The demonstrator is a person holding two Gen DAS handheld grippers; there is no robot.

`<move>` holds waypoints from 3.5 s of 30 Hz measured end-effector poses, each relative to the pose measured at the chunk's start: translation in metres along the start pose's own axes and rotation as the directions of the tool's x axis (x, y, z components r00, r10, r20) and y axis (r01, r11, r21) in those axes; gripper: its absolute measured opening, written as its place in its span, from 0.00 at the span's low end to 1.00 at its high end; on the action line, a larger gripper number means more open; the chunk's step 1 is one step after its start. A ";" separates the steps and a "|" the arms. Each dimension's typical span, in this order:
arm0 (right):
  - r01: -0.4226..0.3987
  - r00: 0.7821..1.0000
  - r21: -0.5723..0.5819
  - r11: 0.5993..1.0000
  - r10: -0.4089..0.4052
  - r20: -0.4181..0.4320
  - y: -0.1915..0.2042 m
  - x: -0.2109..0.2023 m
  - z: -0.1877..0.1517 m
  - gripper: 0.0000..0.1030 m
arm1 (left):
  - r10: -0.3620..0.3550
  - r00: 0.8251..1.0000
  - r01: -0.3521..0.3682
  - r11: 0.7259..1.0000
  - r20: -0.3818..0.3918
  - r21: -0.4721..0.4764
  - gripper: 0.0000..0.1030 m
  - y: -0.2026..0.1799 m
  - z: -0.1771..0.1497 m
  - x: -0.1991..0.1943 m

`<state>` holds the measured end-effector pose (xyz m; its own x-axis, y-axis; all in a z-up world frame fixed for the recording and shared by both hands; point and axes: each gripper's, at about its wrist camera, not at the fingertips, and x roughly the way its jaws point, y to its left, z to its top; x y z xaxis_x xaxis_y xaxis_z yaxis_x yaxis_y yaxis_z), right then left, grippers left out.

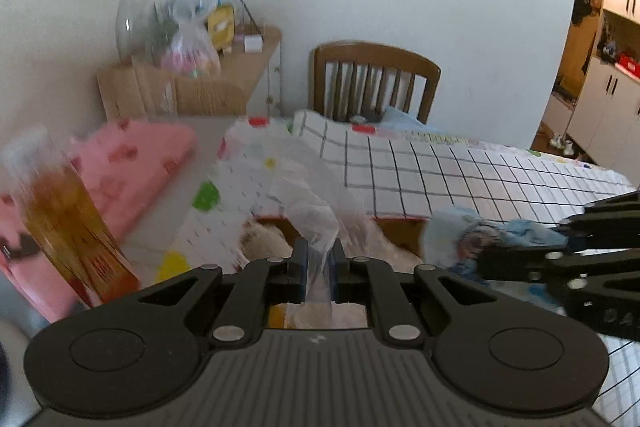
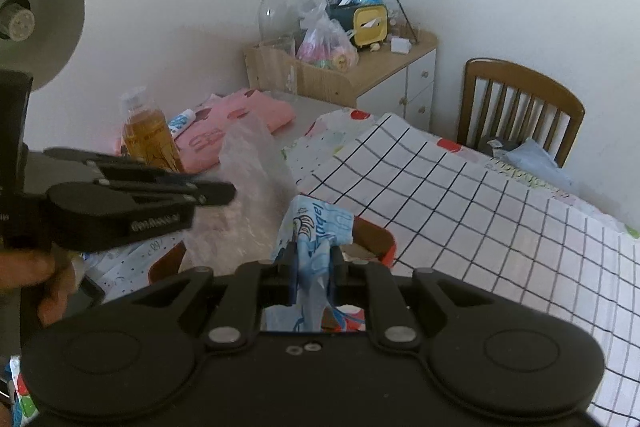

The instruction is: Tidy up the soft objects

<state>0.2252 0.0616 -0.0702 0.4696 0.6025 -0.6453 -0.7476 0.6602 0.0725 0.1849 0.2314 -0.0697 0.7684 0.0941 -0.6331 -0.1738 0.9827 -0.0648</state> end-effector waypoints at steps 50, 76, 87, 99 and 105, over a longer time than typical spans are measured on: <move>0.019 0.999 -0.109 0.994 -0.023 -0.036 0.010 0.026 -0.013 0.76 | 0.016 0.999 -0.018 0.998 -0.046 -0.055 0.78 0.020 -0.044 -0.049; -0.035 0.986 -0.011 0.999 0.036 0.165 -0.001 -0.121 -0.032 0.93 | -0.066 0.989 0.059 0.996 0.135 0.061 0.82 -0.037 -0.036 -0.128; 0.064 0.966 0.094 0.993 -0.086 0.245 -0.005 -0.171 -0.064 1.00 | -0.092 0.978 0.070 0.990 0.185 0.121 0.94 -0.069 -0.039 -0.153; 0.153 0.945 0.294 0.943 -0.226 0.235 -0.001 -0.200 -0.112 1.00 | -0.146 0.973 0.121 0.982 0.180 0.143 0.97 -0.099 -0.056 -0.175; 0.204 0.929 0.344 0.916 -0.292 0.227 0.003 -0.211 -0.120 1.00 | -0.135 0.972 0.108 0.984 0.193 0.145 0.97 -0.108 -0.062 -0.185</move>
<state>0.0675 -0.1173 -0.0255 0.7614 0.4687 -0.4479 -0.4276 0.8824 0.1965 0.0231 0.0982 0.0067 0.8889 -0.0105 -0.4579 0.0014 0.9998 -0.0201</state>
